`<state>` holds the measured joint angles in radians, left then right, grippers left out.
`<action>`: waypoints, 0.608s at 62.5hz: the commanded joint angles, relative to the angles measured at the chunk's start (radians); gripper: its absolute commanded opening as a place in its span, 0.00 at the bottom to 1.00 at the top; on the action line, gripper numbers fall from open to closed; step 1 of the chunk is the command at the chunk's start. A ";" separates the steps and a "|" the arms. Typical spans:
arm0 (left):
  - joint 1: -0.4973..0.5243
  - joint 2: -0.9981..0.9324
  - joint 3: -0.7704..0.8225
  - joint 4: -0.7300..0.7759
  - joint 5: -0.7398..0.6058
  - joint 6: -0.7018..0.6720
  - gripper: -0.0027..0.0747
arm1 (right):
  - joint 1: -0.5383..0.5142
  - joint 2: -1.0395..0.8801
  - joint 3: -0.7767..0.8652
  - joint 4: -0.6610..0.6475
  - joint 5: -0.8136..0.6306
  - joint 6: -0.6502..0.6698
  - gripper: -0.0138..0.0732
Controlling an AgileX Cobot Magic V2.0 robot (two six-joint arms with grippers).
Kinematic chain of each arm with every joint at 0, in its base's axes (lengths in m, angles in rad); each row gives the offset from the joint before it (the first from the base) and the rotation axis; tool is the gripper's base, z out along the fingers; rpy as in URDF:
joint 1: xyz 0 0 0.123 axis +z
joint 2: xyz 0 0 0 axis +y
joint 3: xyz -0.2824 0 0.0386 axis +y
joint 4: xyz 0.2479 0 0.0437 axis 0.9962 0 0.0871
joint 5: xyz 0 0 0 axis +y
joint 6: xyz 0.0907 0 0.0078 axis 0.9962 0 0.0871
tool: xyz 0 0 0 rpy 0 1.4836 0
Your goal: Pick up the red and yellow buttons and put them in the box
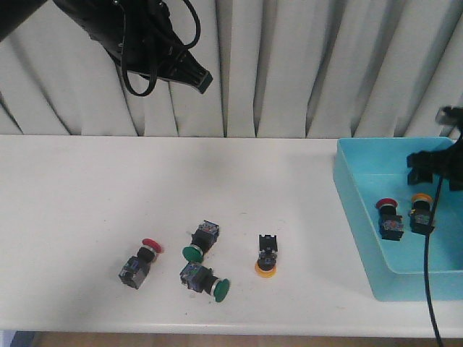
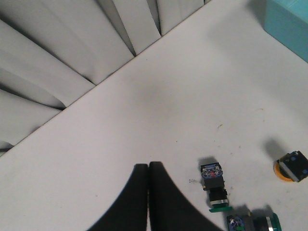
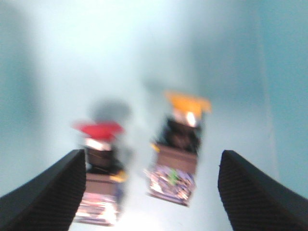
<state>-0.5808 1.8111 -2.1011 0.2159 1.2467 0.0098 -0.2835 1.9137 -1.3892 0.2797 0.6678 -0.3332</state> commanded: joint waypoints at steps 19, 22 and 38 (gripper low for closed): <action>0.005 -0.056 -0.020 0.014 -0.074 -0.030 0.03 | 0.099 -0.527 -0.028 0.588 -0.022 -0.430 0.57; 0.005 -0.059 -0.020 0.015 -0.080 -0.041 0.03 | 0.140 -0.575 -0.028 0.587 -0.012 -0.464 0.51; 0.005 -0.077 -0.020 0.015 -0.096 -0.044 0.03 | 0.277 -0.807 -0.027 0.462 -0.034 -0.467 0.15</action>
<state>-0.5745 1.7980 -2.1011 0.2159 1.2087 -0.0214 -0.0120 1.1803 -1.3892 0.7462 0.7043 -0.8205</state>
